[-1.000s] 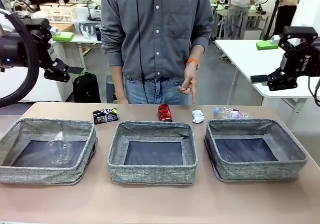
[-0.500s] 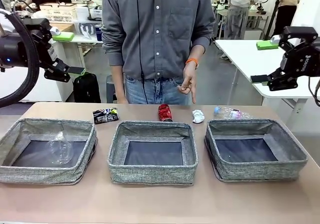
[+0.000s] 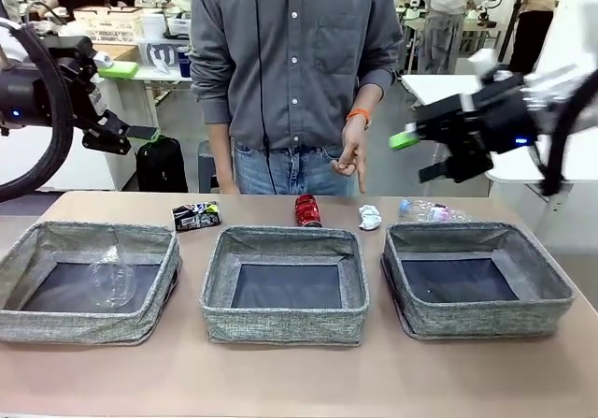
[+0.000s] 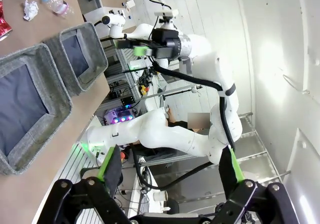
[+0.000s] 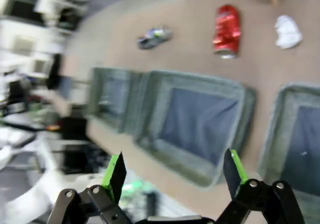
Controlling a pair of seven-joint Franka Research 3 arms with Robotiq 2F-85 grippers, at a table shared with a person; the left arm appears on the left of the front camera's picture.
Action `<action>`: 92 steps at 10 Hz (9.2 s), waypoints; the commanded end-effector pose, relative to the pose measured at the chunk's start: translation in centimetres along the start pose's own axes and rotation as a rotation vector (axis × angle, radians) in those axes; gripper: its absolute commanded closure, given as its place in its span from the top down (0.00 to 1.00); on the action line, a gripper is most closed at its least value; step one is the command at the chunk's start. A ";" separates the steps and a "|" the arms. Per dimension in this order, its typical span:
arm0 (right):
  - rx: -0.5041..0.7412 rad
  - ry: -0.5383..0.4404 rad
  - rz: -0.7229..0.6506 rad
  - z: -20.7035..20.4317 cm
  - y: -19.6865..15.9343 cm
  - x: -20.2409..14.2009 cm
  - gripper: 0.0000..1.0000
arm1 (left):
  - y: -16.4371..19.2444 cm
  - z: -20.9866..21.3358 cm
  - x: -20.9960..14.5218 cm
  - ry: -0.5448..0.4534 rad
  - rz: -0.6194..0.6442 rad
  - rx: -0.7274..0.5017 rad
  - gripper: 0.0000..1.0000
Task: Sort the waste into the appropriate baskets.
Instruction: Pick up the waste item pointed out by the person.
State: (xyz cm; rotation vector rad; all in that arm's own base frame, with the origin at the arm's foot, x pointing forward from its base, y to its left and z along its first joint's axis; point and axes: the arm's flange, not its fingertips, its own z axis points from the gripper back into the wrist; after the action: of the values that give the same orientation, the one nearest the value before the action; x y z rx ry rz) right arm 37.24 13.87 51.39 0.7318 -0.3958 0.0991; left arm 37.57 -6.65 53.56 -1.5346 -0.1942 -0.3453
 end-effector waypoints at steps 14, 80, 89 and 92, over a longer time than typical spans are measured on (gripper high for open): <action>-0.513 0.176 0.248 -13.8 -4.8 14.3 1.00 | -0.5 -0.2 0.0 -0.013 0.008 -0.013 0.99; -0.816 0.264 -0.041 2.3 40.0 0.8 0.07 | -0.5 -0.2 0.0 -0.013 0.008 -0.013 0.99; -0.788 0.244 -0.020 4.2 39.1 0.4 0.07 | -0.5 -0.2 0.0 -0.013 0.008 -0.013 0.99; -0.788 0.244 -0.020 4.2 39.1 0.4 0.07 | -0.5 -0.2 0.0 -0.013 0.008 -0.013 0.99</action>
State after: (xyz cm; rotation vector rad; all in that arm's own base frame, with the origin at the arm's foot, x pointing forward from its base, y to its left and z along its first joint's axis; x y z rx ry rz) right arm 27.63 40.04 79.04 -0.0601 -0.1730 0.0028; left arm 37.57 -6.58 53.60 -1.5330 -0.1967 -0.3442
